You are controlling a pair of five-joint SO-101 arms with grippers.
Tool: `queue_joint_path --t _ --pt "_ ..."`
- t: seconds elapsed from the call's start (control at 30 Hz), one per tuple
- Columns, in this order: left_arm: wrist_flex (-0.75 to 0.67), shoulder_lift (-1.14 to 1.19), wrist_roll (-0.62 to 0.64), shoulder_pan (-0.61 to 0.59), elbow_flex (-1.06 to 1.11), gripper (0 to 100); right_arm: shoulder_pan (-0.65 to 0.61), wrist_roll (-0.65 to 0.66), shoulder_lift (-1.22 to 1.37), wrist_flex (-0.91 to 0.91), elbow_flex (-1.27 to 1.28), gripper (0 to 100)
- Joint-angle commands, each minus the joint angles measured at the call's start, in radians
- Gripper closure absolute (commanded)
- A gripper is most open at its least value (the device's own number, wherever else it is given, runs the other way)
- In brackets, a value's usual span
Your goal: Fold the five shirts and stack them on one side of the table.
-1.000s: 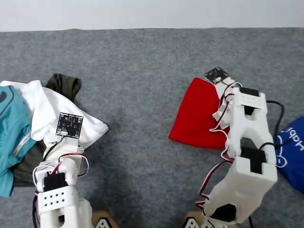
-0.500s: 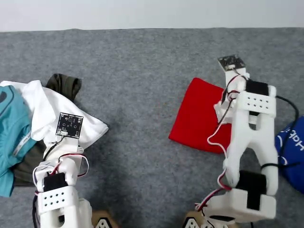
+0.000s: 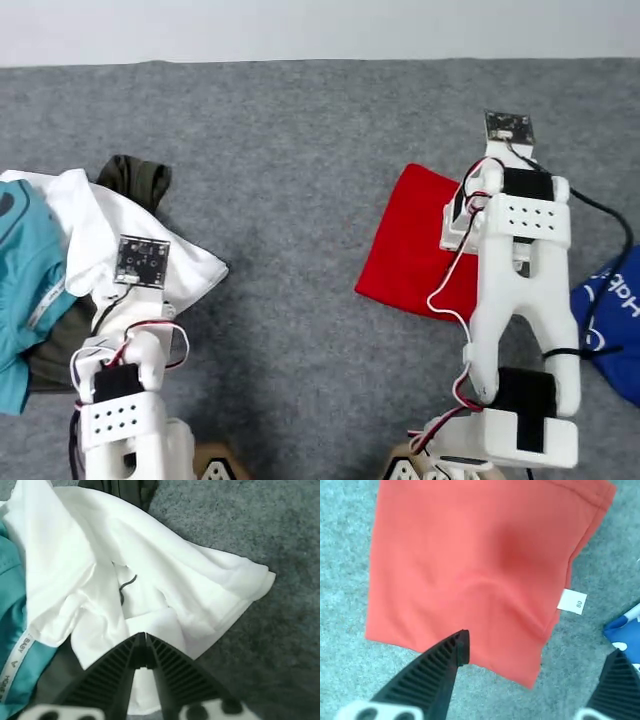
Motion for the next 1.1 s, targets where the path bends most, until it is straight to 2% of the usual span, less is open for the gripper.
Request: queue_joint_path --t 0.0,0.2,0.3,0.5,0.7,0.8,0.9,1.07 --pt "0.012 -0.008 0.003 0.048 0.001 100 -0.024 -0.031 -0.047 -0.002 -0.055 59.2" --pt "0.017 -0.002 -0.124 0.064 0.005 100 -0.027 -0.032 0.127 -0.102 -0.058 59.1" --pt "0.038 -0.002 -0.129 0.061 0.005 100 -0.024 -0.032 0.266 -0.13 -0.12 59.0" --pt "0.038 -0.002 -0.129 0.061 0.005 100 -0.013 -0.028 0.492 -0.019 -0.402 59.0" --pt "0.038 -0.002 -0.129 0.061 0.005 100 -0.016 -0.023 0.682 -0.007 -0.654 59.1" --pt "0.038 -0.002 -0.129 0.061 0.005 100 -0.025 0.003 0.72 0.094 -0.764 59.2" --pt "0.038 -0.002 -0.129 0.061 0.013 100 -0.016 0.005 0.746 0.11 -0.793 59.2" --pt "0.037 -0.002 -0.129 0.064 0.015 100 -0.001 0.077 0.796 0.022 -0.793 59.2"
